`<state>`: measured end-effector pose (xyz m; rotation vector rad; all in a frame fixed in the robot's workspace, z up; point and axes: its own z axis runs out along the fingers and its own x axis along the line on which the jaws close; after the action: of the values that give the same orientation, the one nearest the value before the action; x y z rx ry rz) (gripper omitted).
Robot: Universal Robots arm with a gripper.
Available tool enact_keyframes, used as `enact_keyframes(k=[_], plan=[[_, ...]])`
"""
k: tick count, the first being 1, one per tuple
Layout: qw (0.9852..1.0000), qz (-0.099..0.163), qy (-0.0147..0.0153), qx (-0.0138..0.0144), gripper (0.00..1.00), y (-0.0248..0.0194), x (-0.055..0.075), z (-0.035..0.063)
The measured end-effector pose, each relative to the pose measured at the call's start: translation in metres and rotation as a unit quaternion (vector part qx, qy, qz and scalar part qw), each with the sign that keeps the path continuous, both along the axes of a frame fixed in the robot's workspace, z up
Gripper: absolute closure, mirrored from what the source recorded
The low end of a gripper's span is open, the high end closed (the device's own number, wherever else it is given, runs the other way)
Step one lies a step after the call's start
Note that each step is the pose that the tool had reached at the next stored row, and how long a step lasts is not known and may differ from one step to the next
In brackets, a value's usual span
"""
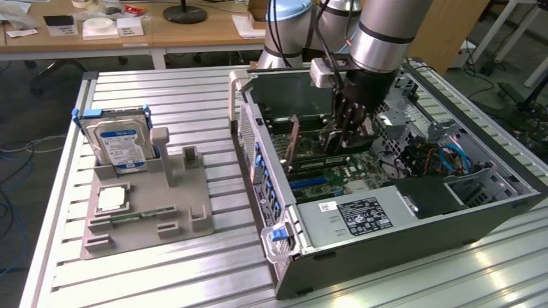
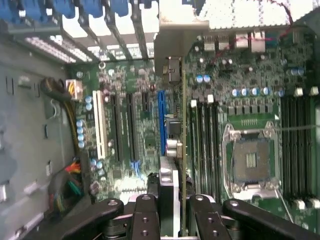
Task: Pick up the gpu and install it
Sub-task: 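Insert the gpu into the slot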
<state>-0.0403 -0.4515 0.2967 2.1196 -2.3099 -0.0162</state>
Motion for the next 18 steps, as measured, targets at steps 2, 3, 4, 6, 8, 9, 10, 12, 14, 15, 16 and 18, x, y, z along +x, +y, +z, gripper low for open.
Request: enact_keyframes(k=[2,3,4,6,8,9,10,12,14,15,16,18], plan=[[1.0000,0.000,0.0002,0.0000,0.72,0.0000,-0.008,-0.0030],[1.0000,0.001,0.0002,-0.0001,0.72,0.0000,-0.010,-0.0048],[1.0000,0.004,0.0003,0.0000,0.72,0.0000,-0.011,-0.0065],[0.9999,0.017,0.0003,0.0001,0.72,0.0000,-0.012,-0.0100],[0.9995,0.033,0.0003,0.0002,0.72,0.0000,-0.011,-0.0132],[0.9993,0.038,0.0003,0.0002,0.72,0.0000,-0.012,-0.0149],[0.9993,0.039,0.0003,0.0001,0.72,0.0000,-0.012,-0.0167],[0.9993,0.037,0.0004,-0.0016,0.72,0.0021,-0.016,-0.0204],[0.9995,0.030,0.0005,-0.0036,0.72,0.0034,-0.017,-0.0240],[0.9997,0.025,0.0005,-0.0036,0.72,0.0035,-0.017,-0.0256],[0.9997,0.023,0.0005,-0.0036,0.72,0.0033,-0.017,-0.0270],[0.9998,0.022,0.0005,-0.0035,0.72,0.0032,-0.017,-0.0298]])
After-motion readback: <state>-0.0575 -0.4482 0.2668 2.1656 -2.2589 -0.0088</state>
